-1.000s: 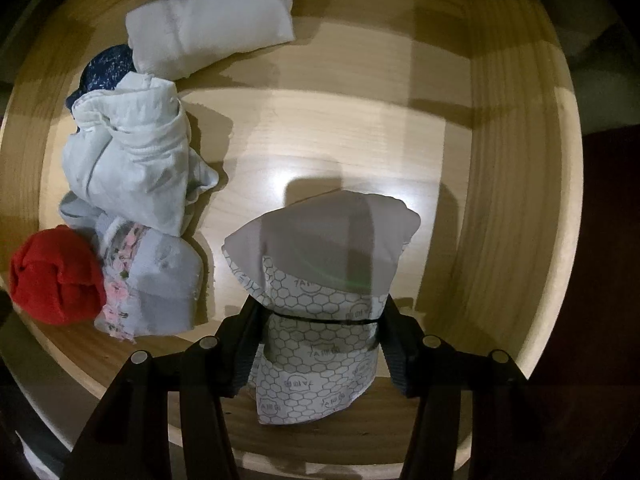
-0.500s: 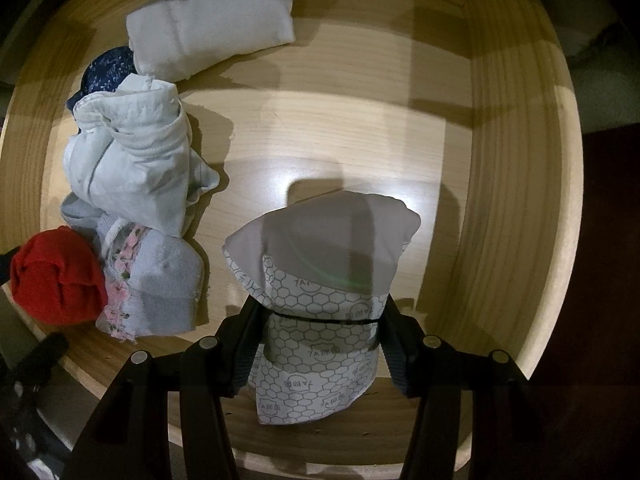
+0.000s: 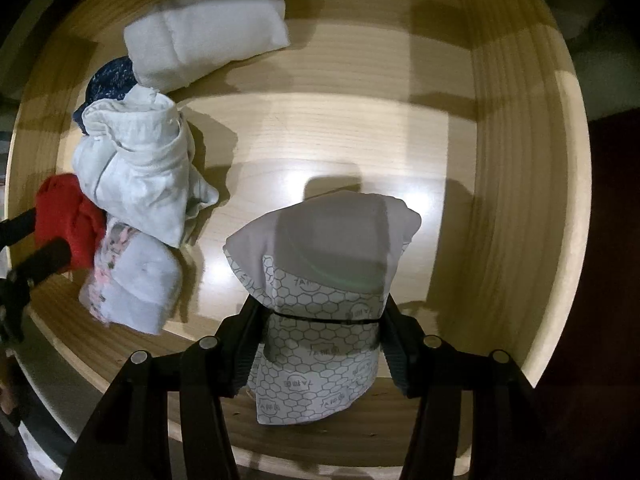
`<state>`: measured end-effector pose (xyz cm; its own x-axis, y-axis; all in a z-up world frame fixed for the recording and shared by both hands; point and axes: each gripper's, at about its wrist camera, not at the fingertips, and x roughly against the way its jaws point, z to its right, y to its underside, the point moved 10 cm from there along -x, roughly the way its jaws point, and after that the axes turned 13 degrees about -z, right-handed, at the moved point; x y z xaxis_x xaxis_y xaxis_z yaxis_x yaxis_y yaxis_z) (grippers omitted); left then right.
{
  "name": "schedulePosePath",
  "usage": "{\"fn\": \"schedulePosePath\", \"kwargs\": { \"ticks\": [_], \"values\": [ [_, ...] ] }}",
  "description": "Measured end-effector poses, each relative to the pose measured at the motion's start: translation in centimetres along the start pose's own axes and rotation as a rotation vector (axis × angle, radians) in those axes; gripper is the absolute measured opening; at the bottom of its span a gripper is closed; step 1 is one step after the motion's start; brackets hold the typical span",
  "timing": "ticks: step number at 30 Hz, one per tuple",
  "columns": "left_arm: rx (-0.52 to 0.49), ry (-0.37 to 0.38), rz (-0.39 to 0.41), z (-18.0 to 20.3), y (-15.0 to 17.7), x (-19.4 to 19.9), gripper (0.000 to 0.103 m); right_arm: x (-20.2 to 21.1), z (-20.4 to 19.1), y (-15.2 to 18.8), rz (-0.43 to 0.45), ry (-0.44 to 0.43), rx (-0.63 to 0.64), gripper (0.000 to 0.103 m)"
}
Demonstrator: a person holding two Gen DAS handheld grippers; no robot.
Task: Take underwear out of drawer
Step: 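Grasp the red underwear with the left tool while the right tool holds the hexagon-print one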
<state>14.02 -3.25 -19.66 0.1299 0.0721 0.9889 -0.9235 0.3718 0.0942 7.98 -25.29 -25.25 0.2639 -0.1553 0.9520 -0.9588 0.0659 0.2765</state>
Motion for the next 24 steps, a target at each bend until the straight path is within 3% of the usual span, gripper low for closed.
{"fn": "schedulePosePath", "kwargs": {
  "ticks": [7, 15, 18, 20, 24],
  "values": [
    [-0.009, 0.018, -0.066, -0.7, -0.1, -1.2, 0.087, 0.0, 0.1, -0.1, 0.000, -0.001, -0.001, 0.052],
    [-0.015, 0.033, -0.119, -0.7, -0.3, -1.9, 0.087, -0.2, 0.1, -0.2, -0.001, -0.004, -0.004, 0.052],
    [-0.021, 0.031, -0.115, -0.5, -0.3, -1.7, 0.083, -0.3, 0.0, -0.1, 0.000, -0.004, -0.004, 0.052],
    [-0.030, 0.046, -0.102, -0.2, -0.2, -1.3, 0.070, -0.3, 0.0, -0.1, 0.000, -0.004, -0.005, 0.052],
    [-0.016, 0.055, -0.086, 0.3, 0.0, -0.9, 0.057, -0.3, -0.1, -0.1, 0.000, -0.003, -0.005, 0.052]
  ]
}}
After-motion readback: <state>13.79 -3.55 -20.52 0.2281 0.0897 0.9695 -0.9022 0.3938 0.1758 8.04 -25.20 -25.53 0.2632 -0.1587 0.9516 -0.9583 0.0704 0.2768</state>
